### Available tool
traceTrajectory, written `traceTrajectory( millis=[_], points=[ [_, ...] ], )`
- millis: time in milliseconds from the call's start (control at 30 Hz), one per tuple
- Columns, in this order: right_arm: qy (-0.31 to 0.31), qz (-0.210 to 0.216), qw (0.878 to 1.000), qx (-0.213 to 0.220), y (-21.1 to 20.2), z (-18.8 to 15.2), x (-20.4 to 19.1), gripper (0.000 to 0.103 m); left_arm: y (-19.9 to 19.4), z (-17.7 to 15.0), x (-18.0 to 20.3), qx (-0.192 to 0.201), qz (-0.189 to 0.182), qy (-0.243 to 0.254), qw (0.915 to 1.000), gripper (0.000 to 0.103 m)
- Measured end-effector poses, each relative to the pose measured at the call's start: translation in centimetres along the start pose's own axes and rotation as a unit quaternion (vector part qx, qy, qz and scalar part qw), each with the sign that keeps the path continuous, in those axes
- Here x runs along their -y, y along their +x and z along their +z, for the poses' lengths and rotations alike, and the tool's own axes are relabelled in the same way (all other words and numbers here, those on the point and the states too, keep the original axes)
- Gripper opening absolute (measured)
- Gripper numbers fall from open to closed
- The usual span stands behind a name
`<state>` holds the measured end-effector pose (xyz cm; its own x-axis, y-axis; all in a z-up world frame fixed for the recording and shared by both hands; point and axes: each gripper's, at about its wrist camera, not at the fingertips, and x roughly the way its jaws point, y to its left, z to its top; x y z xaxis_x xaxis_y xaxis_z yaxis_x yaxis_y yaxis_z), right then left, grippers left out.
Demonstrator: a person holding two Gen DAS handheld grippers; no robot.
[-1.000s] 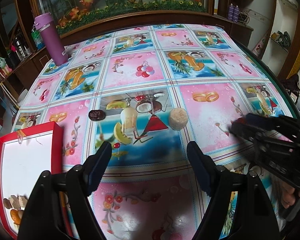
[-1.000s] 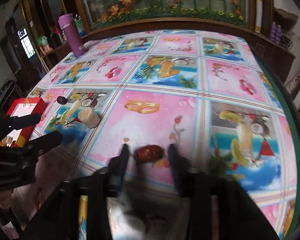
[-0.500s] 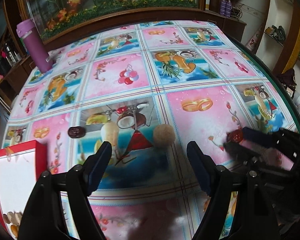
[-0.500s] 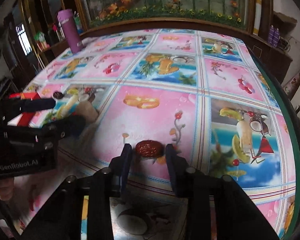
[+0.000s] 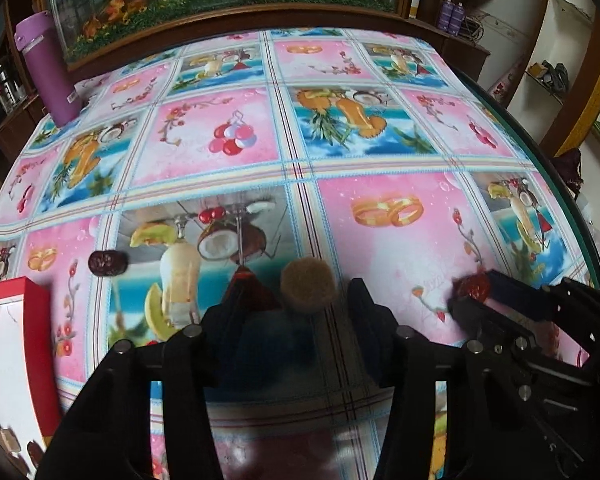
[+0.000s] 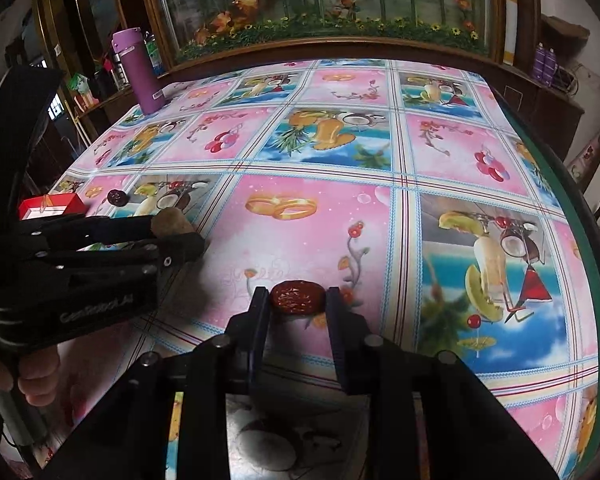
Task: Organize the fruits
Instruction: 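Carry the ball and red date into the tray and open both grippers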
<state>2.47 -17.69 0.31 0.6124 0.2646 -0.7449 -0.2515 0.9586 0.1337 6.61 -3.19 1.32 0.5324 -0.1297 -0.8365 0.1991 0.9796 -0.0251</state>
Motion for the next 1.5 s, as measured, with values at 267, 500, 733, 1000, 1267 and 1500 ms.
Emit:
traceTrajectory(
  millis=[267,500,733,1000,1267,1500],
  points=[
    [0.007,0.011,1.0,0.001,-0.1,-0.1,0.0,0.028,-0.2,-0.1,-0.2,0.01,0.004,0.003,0.9999,0.027],
    [0.0,0.009,1.0,0.028,-1.6,-0.1,-1.4,0.028,-4.8,-1.2,0.0,0.056,0.028,0.017,0.9979,0.027],
    [-0.013,0.034,0.998,0.056,-3.7,-0.8,-5.6,0.028,-11.2,-3.8,-1.5,0.108,0.065,0.019,0.9918,0.027],
    [-0.059,0.046,0.994,0.082,-7.3,-1.2,-11.4,0.028,-16.8,-7.0,-4.1,0.141,0.066,-0.005,0.9877,0.027],
    [-0.101,0.059,0.988,0.096,-9.8,-2.3,-16.8,0.028,-21.1,-10.7,-6.6,0.171,0.07,-0.022,0.9826,0.027],
    [-0.136,0.079,0.983,0.098,-10.4,-3.4,-21.4,0.028,-23.0,-13.5,-9.9,0.182,0.094,-0.054,0.9773,0.027]
  ],
)
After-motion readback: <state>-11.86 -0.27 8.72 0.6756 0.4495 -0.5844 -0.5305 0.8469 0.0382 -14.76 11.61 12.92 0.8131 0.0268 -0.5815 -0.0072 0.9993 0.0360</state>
